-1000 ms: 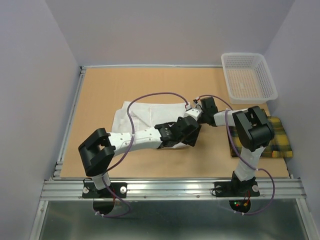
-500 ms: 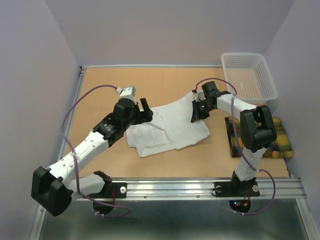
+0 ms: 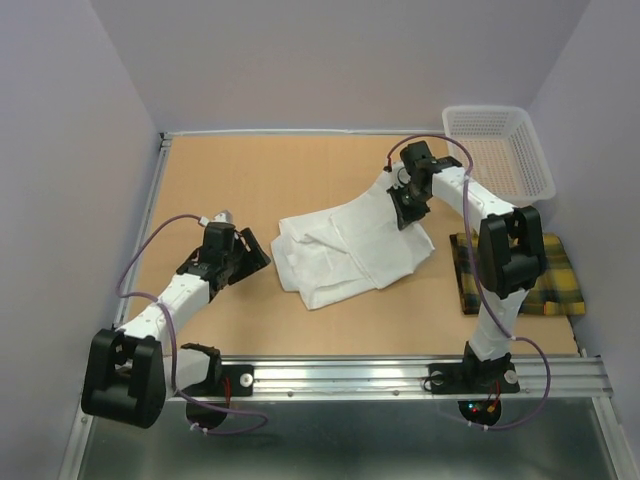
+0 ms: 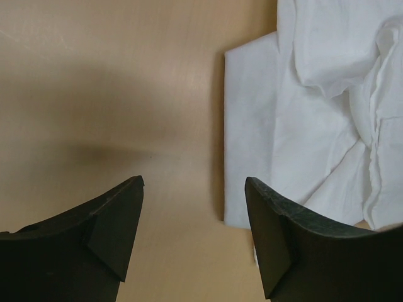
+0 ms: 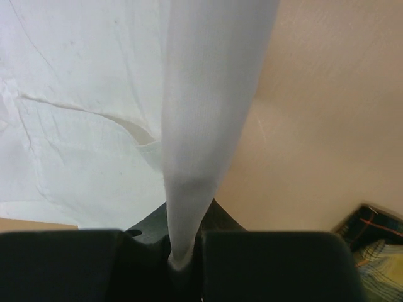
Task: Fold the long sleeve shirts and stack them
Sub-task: Fold the shirt
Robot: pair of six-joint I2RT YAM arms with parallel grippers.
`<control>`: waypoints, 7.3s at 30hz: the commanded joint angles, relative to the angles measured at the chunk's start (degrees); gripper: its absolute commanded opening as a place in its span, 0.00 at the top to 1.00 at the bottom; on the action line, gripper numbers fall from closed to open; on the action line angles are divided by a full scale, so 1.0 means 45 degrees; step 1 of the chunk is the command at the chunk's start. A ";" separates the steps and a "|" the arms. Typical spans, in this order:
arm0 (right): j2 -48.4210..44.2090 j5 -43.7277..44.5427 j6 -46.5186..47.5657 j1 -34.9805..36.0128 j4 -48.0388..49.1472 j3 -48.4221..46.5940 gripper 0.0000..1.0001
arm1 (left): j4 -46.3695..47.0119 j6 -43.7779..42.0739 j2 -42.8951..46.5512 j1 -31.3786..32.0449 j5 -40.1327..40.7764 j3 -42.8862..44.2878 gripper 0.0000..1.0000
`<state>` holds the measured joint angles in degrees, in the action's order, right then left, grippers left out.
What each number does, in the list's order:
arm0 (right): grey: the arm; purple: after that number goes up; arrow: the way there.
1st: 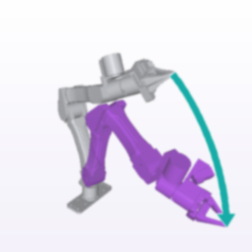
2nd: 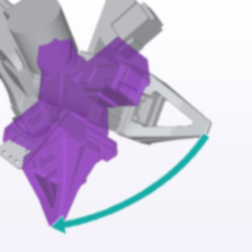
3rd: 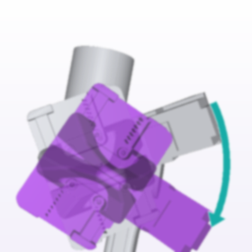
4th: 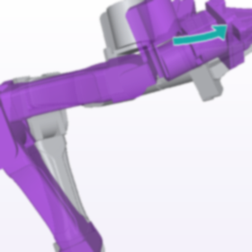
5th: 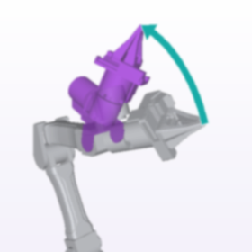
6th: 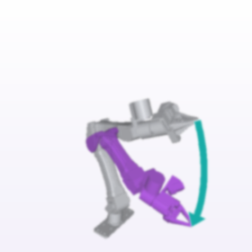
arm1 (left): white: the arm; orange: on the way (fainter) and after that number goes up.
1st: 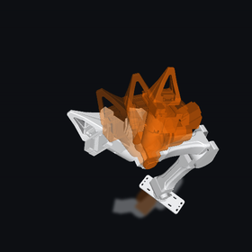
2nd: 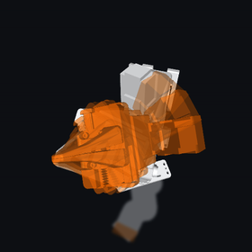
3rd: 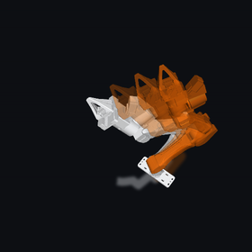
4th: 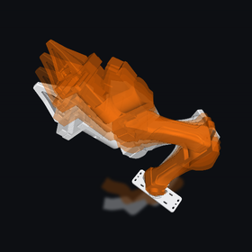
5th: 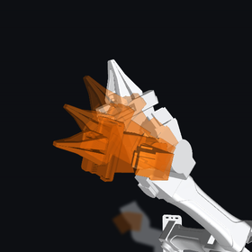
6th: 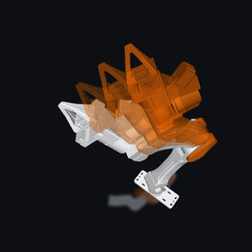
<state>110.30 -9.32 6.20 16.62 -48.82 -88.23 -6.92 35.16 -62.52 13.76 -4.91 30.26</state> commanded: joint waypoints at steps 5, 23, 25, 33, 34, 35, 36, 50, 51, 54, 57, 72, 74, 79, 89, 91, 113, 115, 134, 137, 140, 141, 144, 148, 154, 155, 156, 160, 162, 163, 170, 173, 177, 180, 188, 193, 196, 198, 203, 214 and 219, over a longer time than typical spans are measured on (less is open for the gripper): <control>-0.0097 0.1348 0.0361 0.0622 -0.0773 -0.1117 0.99 | 0.2706 0.0761 -0.1319 -0.0050 -0.2150 -0.0592 0.29; -0.0019 0.2715 0.0498 0.1131 -0.1183 -0.1937 0.99 | 0.4115 0.1523 -0.4387 0.0009 -0.2952 -0.0474 0.49; -0.0038 0.2774 0.0517 0.1228 -0.1183 -0.1957 0.99 | 0.4271 0.1698 -0.4543 0.0106 -0.3011 -0.0650 0.50; 0.0117 0.3145 0.0478 0.1540 -0.1183 -0.2015 0.99 | 0.5033 0.2070 -0.5129 0.0556 -0.3206 -0.0728 0.55; 0.0118 0.3242 0.0459 0.1599 -0.1202 -0.2035 0.99 | 0.5053 0.2090 -0.5168 0.0556 -0.3206 -0.0729 0.61; 0.0118 0.3340 0.0459 0.1638 -0.1183 -0.2054 0.99 | 0.5053 0.2128 -0.5188 0.0556 -0.3187 -0.0748 0.64; 0.0118 0.3670 0.0420 0.1735 -0.1183 -0.2170 0.99 | 0.5092 0.2148 -0.5188 0.0556 -0.3226 -0.0767 0.69; 0.0937 1.0131 -0.1981 0.4505 -0.1903 -0.3440 0.99 | 0.5385 0.2265 -0.4602 0.1356 -0.3304 -0.0709 1.00; 0.1093 1.0467 -0.2176 0.4509 -0.2041 -0.3557 0.99 | 0.5424 0.2285 -0.4602 0.1395 -0.3304 -0.0709 1.00; 0.1737 1.1192 -0.2996 0.5405 -0.2646 -0.4316 0.99 | 0.5541 0.2441 -0.4622 0.1532 -0.3402 -0.0728 1.00; 0.2516 1.1329 -0.3738 0.5991 -0.3328 -0.5311 0.96 | 0.5716 0.2538 -0.4622 0.1630 -0.3441 -0.0787 1.00; 0.4961 1.0238 -0.4971 0.8492 -0.4290 -0.7757 0.88 | 0.6029 0.2851 -0.4739 0.1689 -0.3578 -0.1119 1.00; 0.5078 1.0080 -0.4873 0.8688 -0.4210 -0.7738 0.86 | 0.6029 0.2929 -0.4681 0.1689 -0.3539 -0.1178 1.00; 0.5176 0.8987 -0.5029 0.8884 -0.3704 -0.7484 0.79 | 0.6010 0.3027 -0.4485 0.1689 -0.3499 -0.1353 1.00; 0.5001 0.8049 -0.4406 0.9040 -0.2960 -0.6490 0.66 | 0.6029 0.3183 -0.4407 0.1669 -0.3402 -0.1568 1.00; 0.4884 0.7873 -0.4229 0.9099 -0.2883 -0.6274 0.67 | 0.6029 0.3203 -0.4349 0.1649 -0.3363 -0.1588 1.00; 0.3673 0.7150 -0.2588 0.9450 -0.2648 -0.5121 0.79 | 0.5639 0.3456 -0.3860 0.1493 -0.2777 -0.1803 1.00; 0.3575 0.7150 -0.2549 0.9470 -0.2589 -0.4829 0.80 | 0.5639 0.3515 -0.3880 0.1474 -0.2757 -0.1842 1.00; 0.2968 0.6915 -0.2978 0.9607 -0.1769 -0.5530 0.72 | 0.4879 0.4140 -0.2181 0.1493 -0.2132 -0.2291 0.92; 0.3125 0.6935 -0.3115 0.9607 -0.1574 -0.5727 0.97 | 0.4838 0.4218 -0.1908 0.1474 -0.2171 -0.2505 0.92; 0.3126 0.6915 -0.3348 0.9607 -0.1203 -0.5532 0.99 | 0.4993 0.4219 -0.1692 0.1493 -0.2054 -0.2700 0.92; 0.3048 0.6935 -0.3427 0.9607 -0.0932 -0.5473 0.99 | 0.5033 0.4161 -0.1808 0.1493 -0.2073 -0.2682 0.92; 0.2930 0.7110 -0.3603 0.9588 -0.0618 -0.5375 0.99 | 0.5228 0.4082 -0.2217 0.1493 -0.2152 -0.2565 0.93; 0.2930 0.7170 -0.3682 0.9607 -0.0246 -0.5258 0.99 | 0.5365 0.4101 -0.2473 0.1493 -0.2074 -0.2506 0.97; 0.2794 0.6311 -0.3194 0.9607 -0.0148 -0.4324 0.99 | 0.5268 0.4082 -0.2395 0.1493 -0.1761 -0.2545 0.97; 0.2735 0.6271 -0.3155 0.9607 -0.0128 -0.4146 0.99 | 0.5248 0.4082 -0.2395 0.1493 -0.1722 -0.2526 0.97; 0.2619 0.6213 -0.2980 0.9588 -0.0128 -0.3951 0.99 | 0.5248 0.4063 -0.2415 0.1493 -0.1664 -0.2506 0.97; 0.2306 0.5842 -0.2725 0.9626 -0.0148 -0.3345 0.99 | 0.5074 0.3985 -0.2571 0.1493 -0.1566 -0.2331 0.99; 0.2092 0.5918 -0.2608 0.9607 -0.0128 -0.3227 0.99 | 0.5014 0.3945 -0.2552 0.1493 -0.1507 -0.2291 1.00; 0.2071 0.5919 -0.2569 0.9607 -0.0128 -0.3168 0.99 | 0.4994 0.3945 -0.2532 0.1493 -0.1488 -0.2272 1.00; 0.1915 0.6134 -0.2685 0.9607 -0.0148 -0.3030 0.72 | 0.4236 0.4043 -0.1618 0.1493 -0.1391 -0.2232 0.90; 0.1467 0.6017 -0.2822 0.9607 -0.0128 -0.3226 0.58 | 0.3512 0.4062 -0.0758 0.1474 -0.1079 -0.2135 0.78; 0.0317 0.5959 -0.3289 0.9413 -0.0148 -0.3461 0.42 | 0.1563 0.3809 0.1153 0.1299 -0.0221 -0.1863 0.60; -0.0619 0.5393 -0.3855 0.9100 -0.0051 -0.3110 0.39 | 0.0099 0.3556 0.2248 0.1142 0.0248 -0.1434 0.44; -0.4000 0.2619 -0.5788 0.7480 0.2719 0.0656 0.40 | -0.0650 0.3437 0.2899 0.1083 0.0350 0.0560 0.30; -0.5409 -0.1049 -0.6826 0.6912 0.5884 0.3860 0.42 | 0.1398 0.3613 0.0149 0.1277 -0.1213 0.1887 0.44; -0.5449 -0.2982 -0.7235 0.6912 0.7309 0.4622 0.44 | 0.2024 0.3418 -0.1551 0.1434 -0.1176 0.2727 0.53; -0.5333 -0.4330 -0.7799 0.6912 0.8729 0.5404 0.46 | 0.2609 0.3321 -0.2506 0.1454 -0.1117 0.3001 0.58; -0.4260 -0.6246 -0.8564 0.6912 1.0710 0.6400 0.50 | 0.3255 0.3086 -0.4248 0.1454 -0.0687 0.3314 0.69; -0.1583 -0.7284 -0.8466 0.6892 1.4438 0.9661 0.52 | 0.4857 0.3301 -0.7101 0.1357 -0.0706 0.2455 0.71; -0.1657 -0.7362 -0.8487 0.6795 1.5009 1.0503 0.52 | 0.5014 0.3047 -0.7746 0.1123 -0.0687 0.2668 0.72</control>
<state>103.44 -42.19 -32.60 47.11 14.68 -44.03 14.72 50.46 -95.07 19.77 -9.34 42.54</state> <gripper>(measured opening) 0.482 0.283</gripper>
